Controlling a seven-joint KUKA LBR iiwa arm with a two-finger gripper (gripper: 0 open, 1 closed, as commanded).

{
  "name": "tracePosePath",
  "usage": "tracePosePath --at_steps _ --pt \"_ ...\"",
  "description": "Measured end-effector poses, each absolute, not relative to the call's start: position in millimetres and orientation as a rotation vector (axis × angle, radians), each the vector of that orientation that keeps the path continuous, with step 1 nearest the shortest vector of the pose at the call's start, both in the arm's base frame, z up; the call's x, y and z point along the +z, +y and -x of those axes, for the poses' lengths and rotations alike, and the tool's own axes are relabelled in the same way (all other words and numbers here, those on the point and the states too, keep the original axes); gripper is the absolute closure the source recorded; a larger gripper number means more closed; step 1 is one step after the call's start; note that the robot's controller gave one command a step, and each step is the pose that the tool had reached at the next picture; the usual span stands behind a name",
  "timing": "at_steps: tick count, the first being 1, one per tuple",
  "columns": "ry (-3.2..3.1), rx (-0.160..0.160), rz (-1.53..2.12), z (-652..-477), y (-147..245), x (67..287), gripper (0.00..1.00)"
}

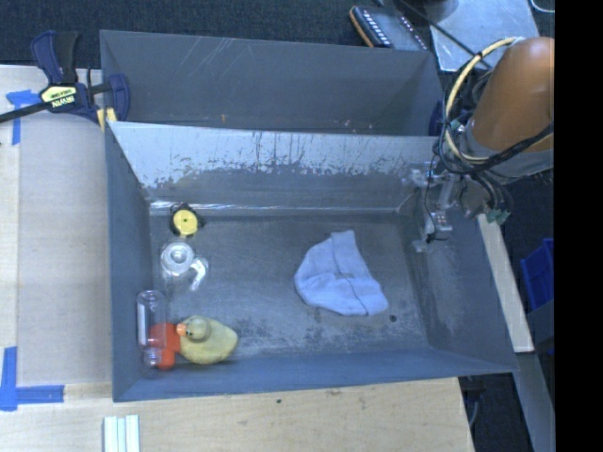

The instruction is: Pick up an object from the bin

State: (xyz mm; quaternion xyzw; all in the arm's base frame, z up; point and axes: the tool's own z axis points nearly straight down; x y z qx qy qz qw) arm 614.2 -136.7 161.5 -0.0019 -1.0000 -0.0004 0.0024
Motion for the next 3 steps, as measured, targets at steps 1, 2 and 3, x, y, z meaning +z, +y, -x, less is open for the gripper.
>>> tracePosePath --at_steps 1,2,3 --pt "-3.145 0.001 0.0 -616.1 -136.1 166.9 0.0" --pt "-3.131 -0.007 -0.147 -582.2 -48.7 66.7 0.0" --pt "-3.155 0.002 0.07 -562.9 -49.7 159.2 0.0"
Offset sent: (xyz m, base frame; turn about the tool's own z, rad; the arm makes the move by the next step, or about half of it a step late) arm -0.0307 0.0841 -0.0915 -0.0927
